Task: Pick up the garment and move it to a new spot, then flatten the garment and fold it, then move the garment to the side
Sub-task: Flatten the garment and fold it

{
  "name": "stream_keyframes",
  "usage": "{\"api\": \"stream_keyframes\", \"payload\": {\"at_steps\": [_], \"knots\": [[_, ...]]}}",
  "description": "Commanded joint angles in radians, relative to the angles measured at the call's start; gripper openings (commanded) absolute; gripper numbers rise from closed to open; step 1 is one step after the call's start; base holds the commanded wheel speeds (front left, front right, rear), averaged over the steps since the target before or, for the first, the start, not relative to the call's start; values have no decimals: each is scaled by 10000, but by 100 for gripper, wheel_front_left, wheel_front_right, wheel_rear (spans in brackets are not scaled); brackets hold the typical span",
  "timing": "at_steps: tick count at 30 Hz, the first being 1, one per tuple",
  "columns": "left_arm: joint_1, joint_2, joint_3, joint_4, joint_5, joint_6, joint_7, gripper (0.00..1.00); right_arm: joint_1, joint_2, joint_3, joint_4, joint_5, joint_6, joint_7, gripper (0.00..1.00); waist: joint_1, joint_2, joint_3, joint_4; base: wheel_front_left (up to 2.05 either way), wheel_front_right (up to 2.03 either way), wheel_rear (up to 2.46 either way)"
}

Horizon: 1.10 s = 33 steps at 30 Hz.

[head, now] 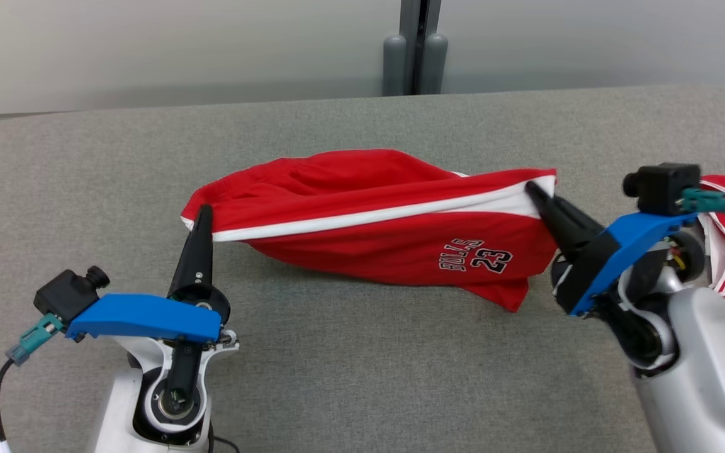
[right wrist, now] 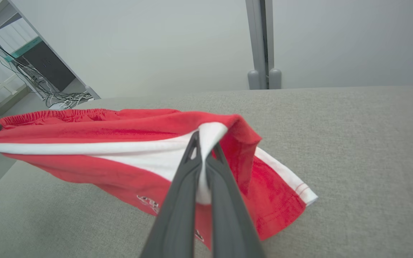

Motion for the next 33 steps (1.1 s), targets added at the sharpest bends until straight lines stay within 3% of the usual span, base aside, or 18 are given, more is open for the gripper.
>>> {"api": "stream_keyframes", "payload": {"at_steps": [1,7,10,15,22,26,33], "knots": [[60,40,77,-334,-461,241,134,0,187,-224,-263,-549,-19,-14,213,0,1,0,92,-40,0,0,0],[-1228,-17,-126,-1301,-1456,1631,908,0,-766,-328,-579,-1933,100,-10,1170,0,1,0,945,-231,0,0,0],[-2498,8,-116,-1164,-1474,2304,1288,0,-1922,-329,-674,-1541,-73,-8,1319,0,1,0,1497,-345,0,0,0],[-5244,420,175,-127,-1100,2826,1349,0,-4480,79,-626,-220,-755,-7,651,0,1,0,2371,-702,0,0,0],[-8054,687,534,1221,-438,2290,128,0,-7338,534,-811,1694,-1854,-16,-2723,0,1,0,2796,-1089,0,0,0],[-8870,514,728,1837,-549,1429,-727,0,-8238,592,-534,2779,-2304,-16,-4709,0,1,0,2725,-1172,0,0,0],[-7555,427,468,2925,-394,662,-1168,0,-7095,370,785,4162,-1790,-13,-4791,0,1,0,2699,-1254,0,0,0]]}}
